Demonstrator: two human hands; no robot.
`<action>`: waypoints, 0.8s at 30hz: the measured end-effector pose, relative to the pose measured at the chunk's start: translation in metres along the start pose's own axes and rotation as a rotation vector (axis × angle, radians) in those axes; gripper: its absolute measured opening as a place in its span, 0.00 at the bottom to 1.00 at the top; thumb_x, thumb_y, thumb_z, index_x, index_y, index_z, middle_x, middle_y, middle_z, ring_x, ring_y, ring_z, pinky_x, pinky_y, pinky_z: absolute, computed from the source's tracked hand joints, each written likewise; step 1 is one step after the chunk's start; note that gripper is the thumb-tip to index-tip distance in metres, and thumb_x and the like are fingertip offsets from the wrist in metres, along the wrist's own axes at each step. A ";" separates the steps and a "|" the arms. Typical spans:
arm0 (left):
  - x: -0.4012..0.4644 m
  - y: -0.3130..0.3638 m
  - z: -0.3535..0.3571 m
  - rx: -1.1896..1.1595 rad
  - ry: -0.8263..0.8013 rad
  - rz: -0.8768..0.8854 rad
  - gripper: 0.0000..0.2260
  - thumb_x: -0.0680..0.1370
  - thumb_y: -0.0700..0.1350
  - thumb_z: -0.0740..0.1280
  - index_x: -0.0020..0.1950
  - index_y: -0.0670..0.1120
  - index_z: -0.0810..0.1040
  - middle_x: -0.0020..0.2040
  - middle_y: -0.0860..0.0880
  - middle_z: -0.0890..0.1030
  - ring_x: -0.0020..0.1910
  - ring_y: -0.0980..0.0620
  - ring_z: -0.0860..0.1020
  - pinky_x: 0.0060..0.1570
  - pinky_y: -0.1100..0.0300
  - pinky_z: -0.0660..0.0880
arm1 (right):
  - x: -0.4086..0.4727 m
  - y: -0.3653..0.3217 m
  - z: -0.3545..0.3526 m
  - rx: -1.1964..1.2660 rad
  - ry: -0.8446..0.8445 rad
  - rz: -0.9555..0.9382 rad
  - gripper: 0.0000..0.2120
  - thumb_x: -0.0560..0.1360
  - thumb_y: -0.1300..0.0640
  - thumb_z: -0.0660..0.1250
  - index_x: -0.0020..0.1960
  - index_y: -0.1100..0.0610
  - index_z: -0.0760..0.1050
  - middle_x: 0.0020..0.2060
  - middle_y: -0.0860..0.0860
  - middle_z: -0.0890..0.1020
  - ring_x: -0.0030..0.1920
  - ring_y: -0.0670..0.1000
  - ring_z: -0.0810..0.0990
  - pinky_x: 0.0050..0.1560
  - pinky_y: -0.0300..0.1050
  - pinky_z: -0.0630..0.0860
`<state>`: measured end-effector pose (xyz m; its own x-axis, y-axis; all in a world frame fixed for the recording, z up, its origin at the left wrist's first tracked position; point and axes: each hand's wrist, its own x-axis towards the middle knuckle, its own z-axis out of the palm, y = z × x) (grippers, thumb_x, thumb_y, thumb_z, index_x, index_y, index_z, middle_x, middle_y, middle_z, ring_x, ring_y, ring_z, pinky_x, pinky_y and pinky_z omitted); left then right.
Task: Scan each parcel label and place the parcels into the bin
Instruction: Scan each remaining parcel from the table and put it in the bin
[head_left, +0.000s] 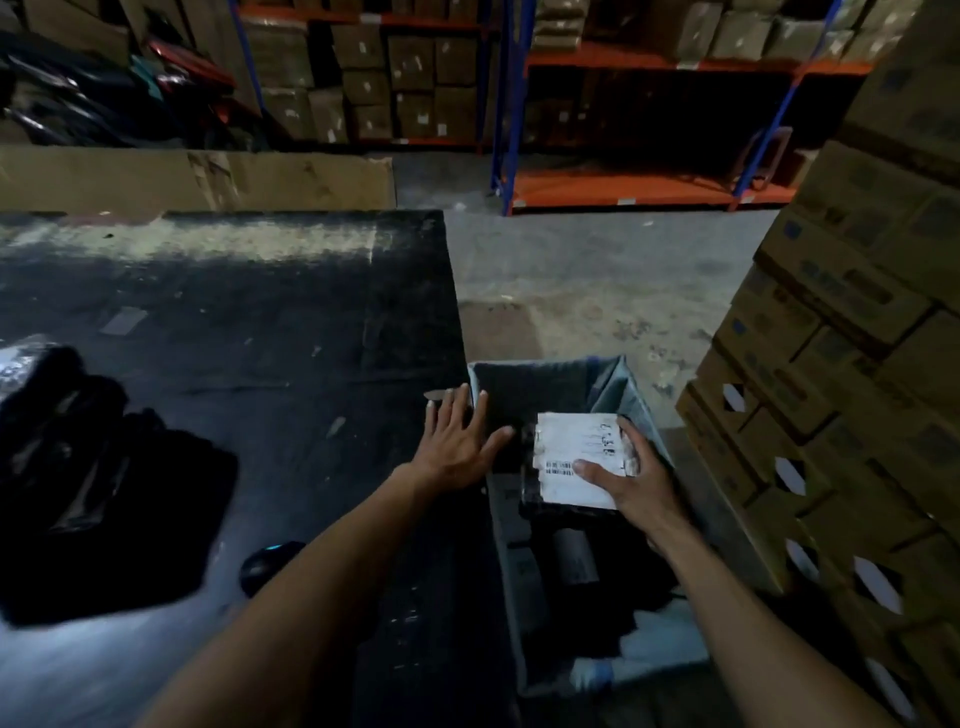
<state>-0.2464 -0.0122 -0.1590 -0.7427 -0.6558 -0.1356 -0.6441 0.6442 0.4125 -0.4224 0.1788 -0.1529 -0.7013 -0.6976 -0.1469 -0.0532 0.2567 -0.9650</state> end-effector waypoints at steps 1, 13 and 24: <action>0.004 -0.005 0.011 0.087 0.011 0.020 0.34 0.82 0.65 0.46 0.82 0.49 0.43 0.82 0.44 0.40 0.81 0.45 0.38 0.76 0.46 0.33 | 0.008 0.013 -0.001 -0.042 -0.025 0.024 0.42 0.70 0.60 0.82 0.79 0.50 0.66 0.72 0.52 0.76 0.64 0.49 0.77 0.52 0.30 0.77; 0.007 -0.022 0.037 0.291 0.136 0.080 0.31 0.81 0.62 0.35 0.82 0.49 0.45 0.82 0.49 0.43 0.80 0.51 0.40 0.79 0.47 0.39 | 0.101 0.128 0.068 -0.259 -0.288 0.231 0.48 0.67 0.54 0.84 0.81 0.52 0.63 0.74 0.54 0.74 0.69 0.52 0.75 0.66 0.42 0.72; 0.006 -0.021 0.036 0.302 0.106 0.081 0.31 0.83 0.61 0.36 0.82 0.48 0.43 0.82 0.47 0.40 0.81 0.51 0.37 0.79 0.46 0.39 | 0.138 0.182 0.111 -0.858 -0.550 0.090 0.46 0.82 0.42 0.64 0.84 0.57 0.37 0.82 0.64 0.42 0.82 0.64 0.48 0.80 0.53 0.55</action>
<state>-0.2435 -0.0153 -0.2006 -0.7804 -0.6252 -0.0120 -0.6211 0.7728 0.1306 -0.4497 0.0548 -0.3726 -0.3159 -0.8071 -0.4988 -0.6589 0.5649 -0.4968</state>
